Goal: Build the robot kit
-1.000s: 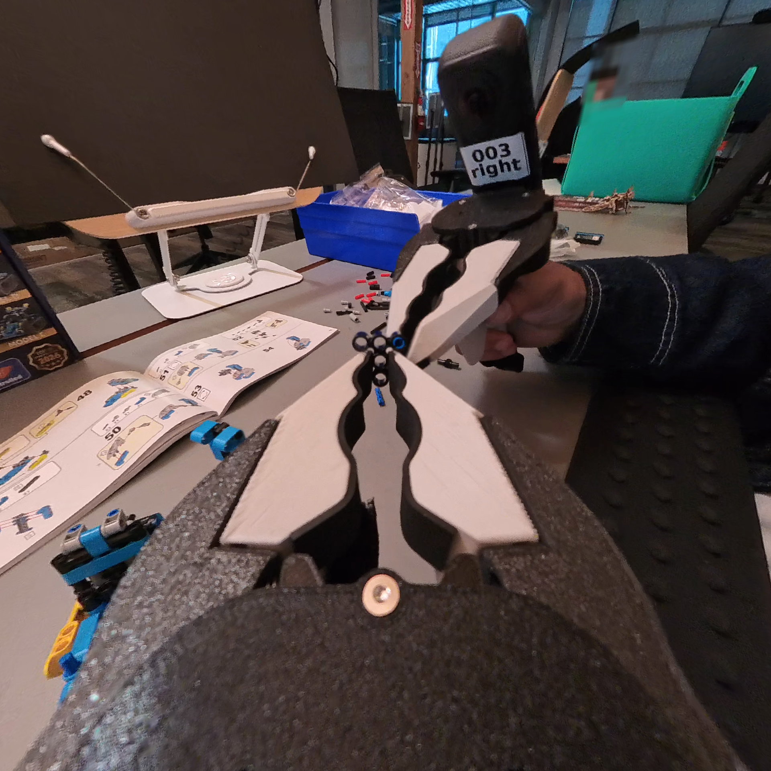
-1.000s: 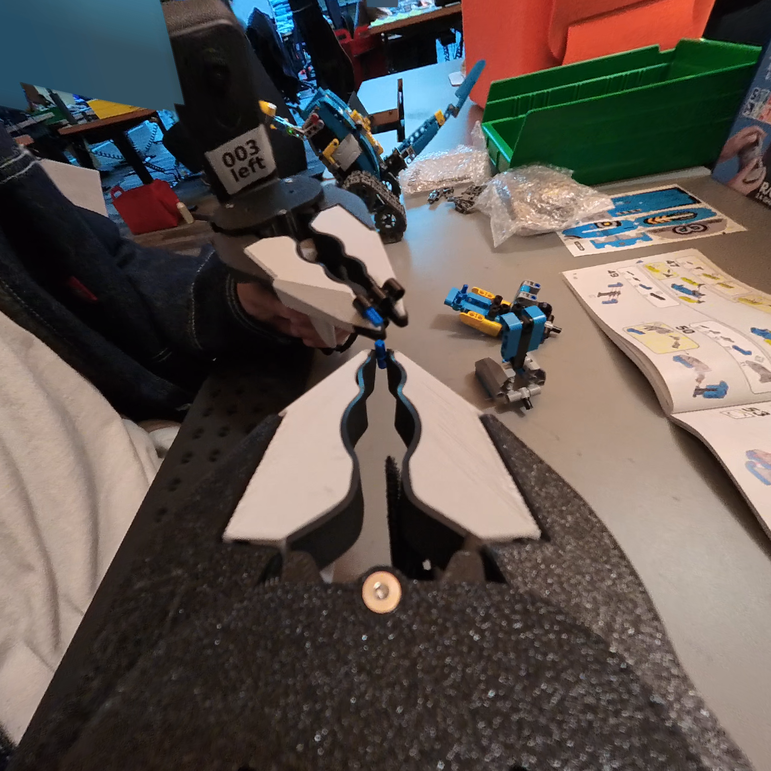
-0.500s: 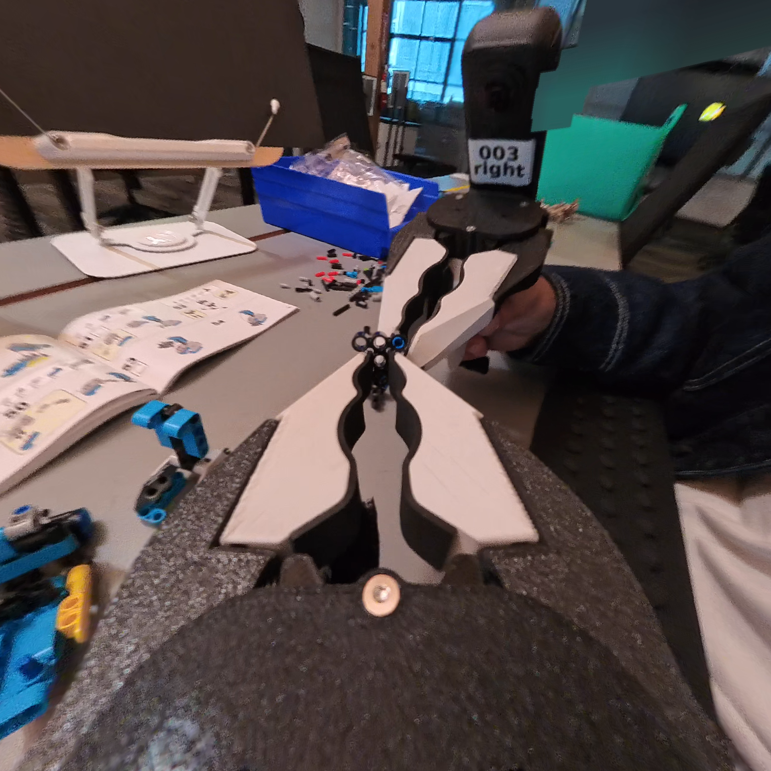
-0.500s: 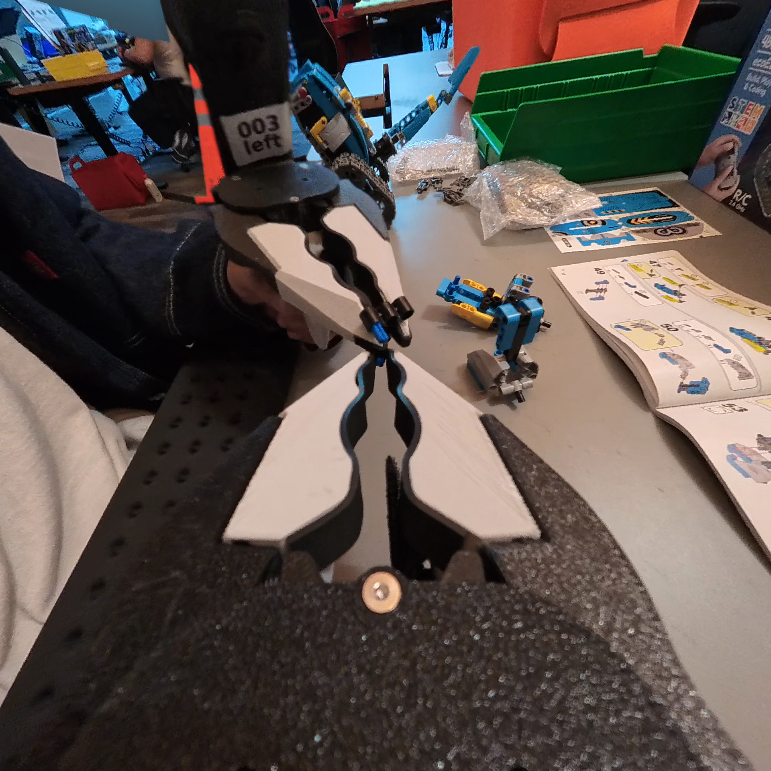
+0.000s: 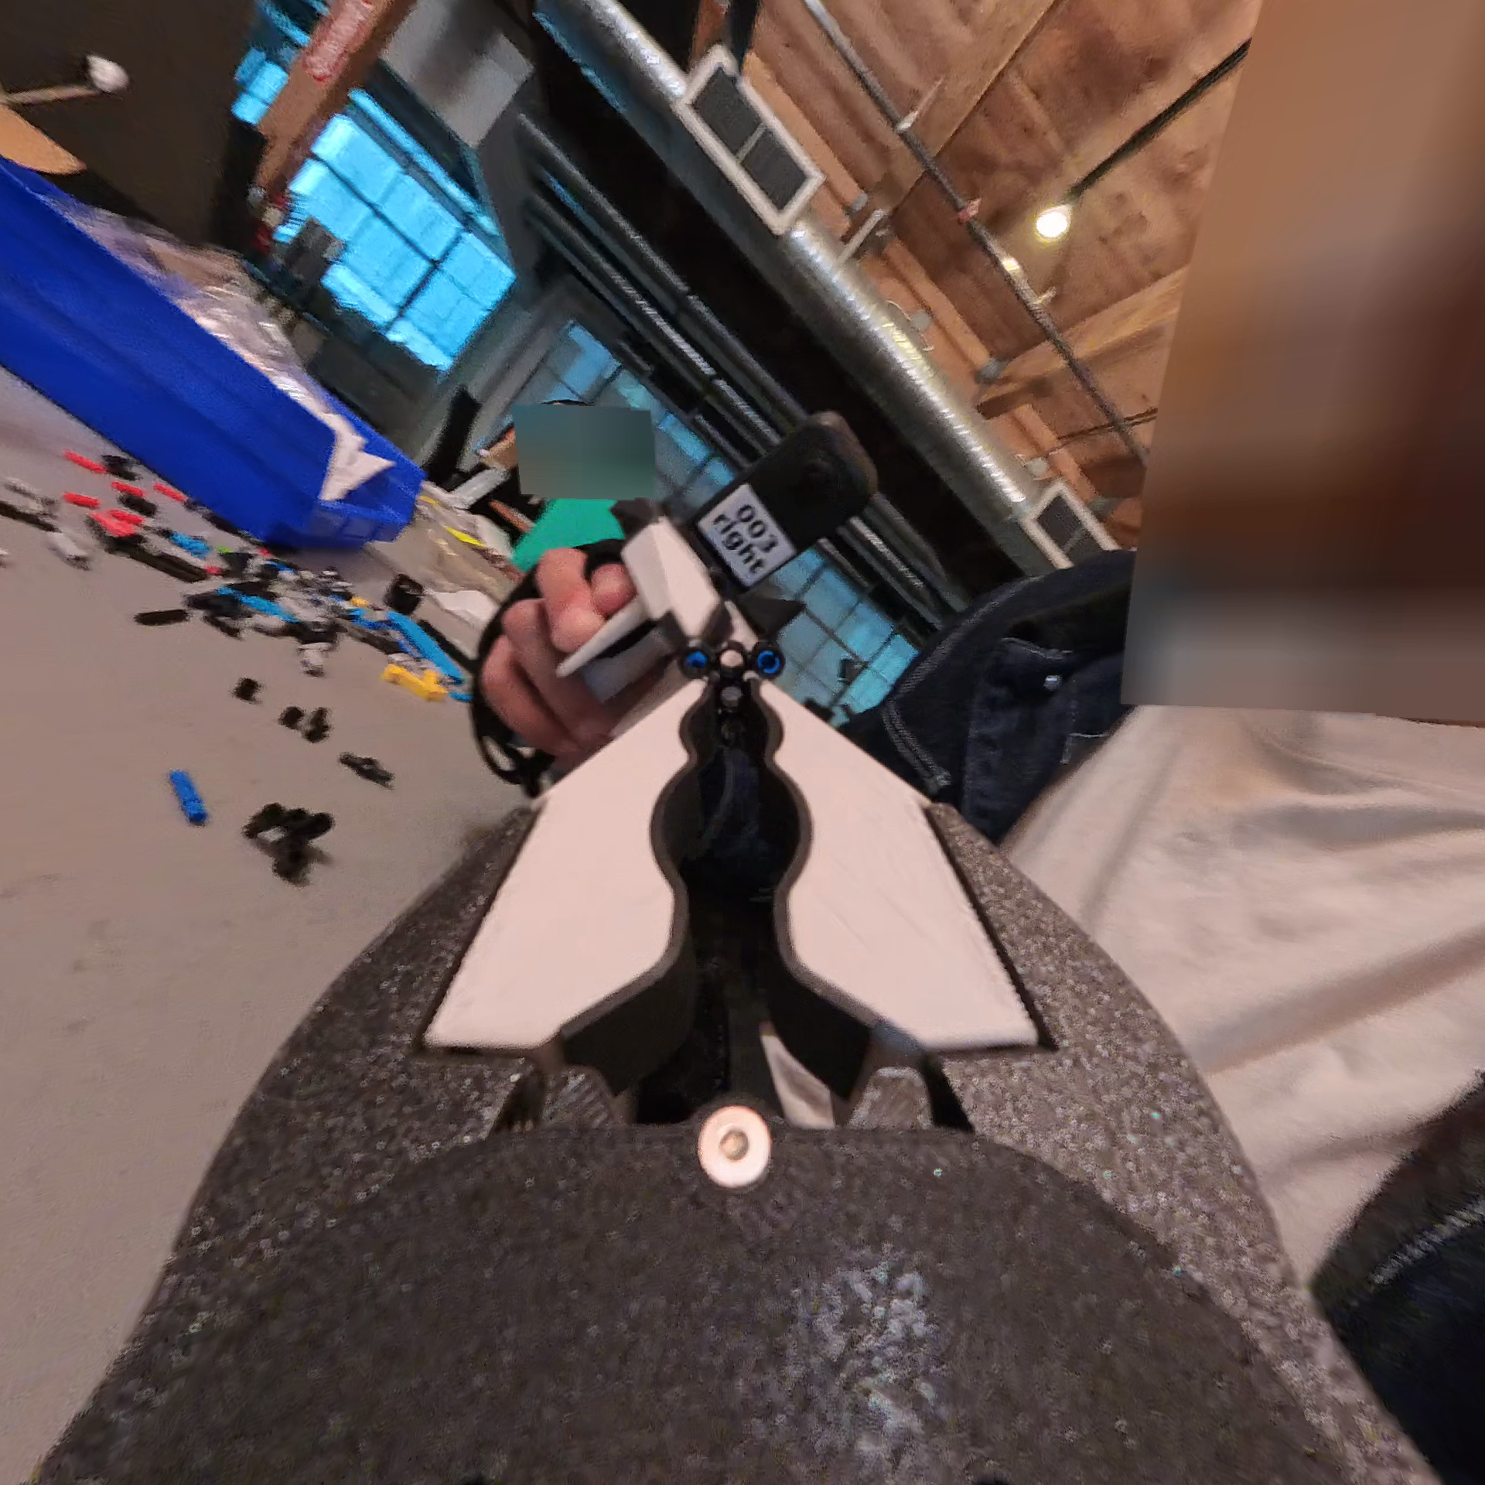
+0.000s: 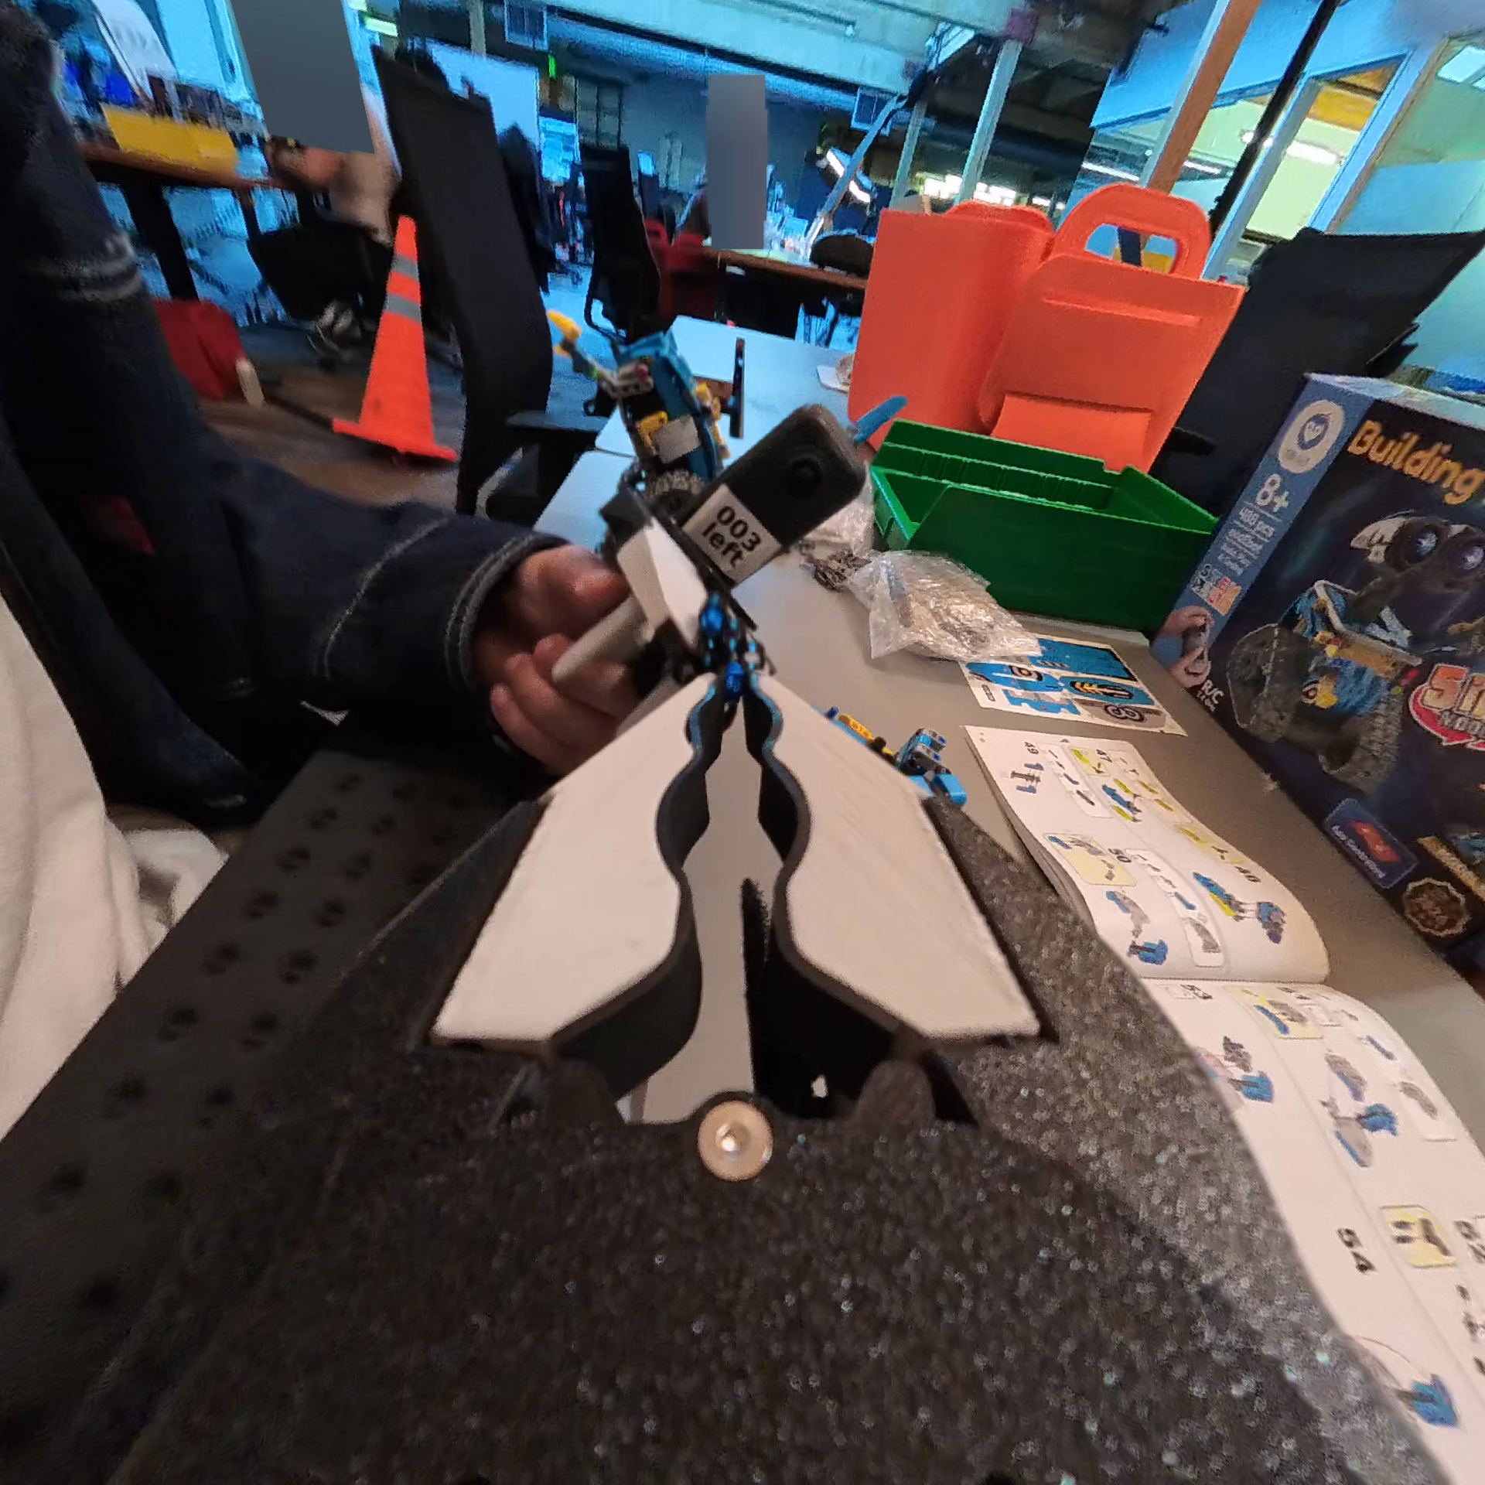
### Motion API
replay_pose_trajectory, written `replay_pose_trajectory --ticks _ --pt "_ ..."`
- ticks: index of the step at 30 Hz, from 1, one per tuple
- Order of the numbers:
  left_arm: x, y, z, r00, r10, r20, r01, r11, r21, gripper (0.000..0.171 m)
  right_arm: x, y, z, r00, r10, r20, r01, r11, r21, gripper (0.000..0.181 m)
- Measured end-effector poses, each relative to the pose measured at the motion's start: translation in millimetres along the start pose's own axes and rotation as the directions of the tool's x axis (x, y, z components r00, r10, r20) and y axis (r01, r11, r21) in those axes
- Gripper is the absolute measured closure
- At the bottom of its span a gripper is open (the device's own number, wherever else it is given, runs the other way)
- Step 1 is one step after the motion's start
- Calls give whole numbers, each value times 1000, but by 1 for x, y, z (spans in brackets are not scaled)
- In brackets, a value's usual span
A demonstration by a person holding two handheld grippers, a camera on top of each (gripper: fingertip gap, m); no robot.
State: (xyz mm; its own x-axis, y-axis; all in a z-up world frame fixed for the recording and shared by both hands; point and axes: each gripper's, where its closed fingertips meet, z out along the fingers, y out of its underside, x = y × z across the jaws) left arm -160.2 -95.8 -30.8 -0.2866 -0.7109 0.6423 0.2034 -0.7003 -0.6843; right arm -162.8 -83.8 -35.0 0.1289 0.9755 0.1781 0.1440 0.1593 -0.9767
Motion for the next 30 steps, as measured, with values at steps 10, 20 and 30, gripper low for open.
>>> replay_pose_trajectory --ticks 10,20,30 --pt "-3 8 2 993 -108 -36 107 993 -43 166 -3 2 1 996 -90 -28 89 995 -38 178" --pt "3 9 4 1000 8 -10 -8 998 -54 166 -4 4 0 990 127 58 -126 992 -9 178" --pt "-5 14 6 944 301 133 -283 949 -138 166 -4 4 -1 925 349 154 -353 935 4 178"
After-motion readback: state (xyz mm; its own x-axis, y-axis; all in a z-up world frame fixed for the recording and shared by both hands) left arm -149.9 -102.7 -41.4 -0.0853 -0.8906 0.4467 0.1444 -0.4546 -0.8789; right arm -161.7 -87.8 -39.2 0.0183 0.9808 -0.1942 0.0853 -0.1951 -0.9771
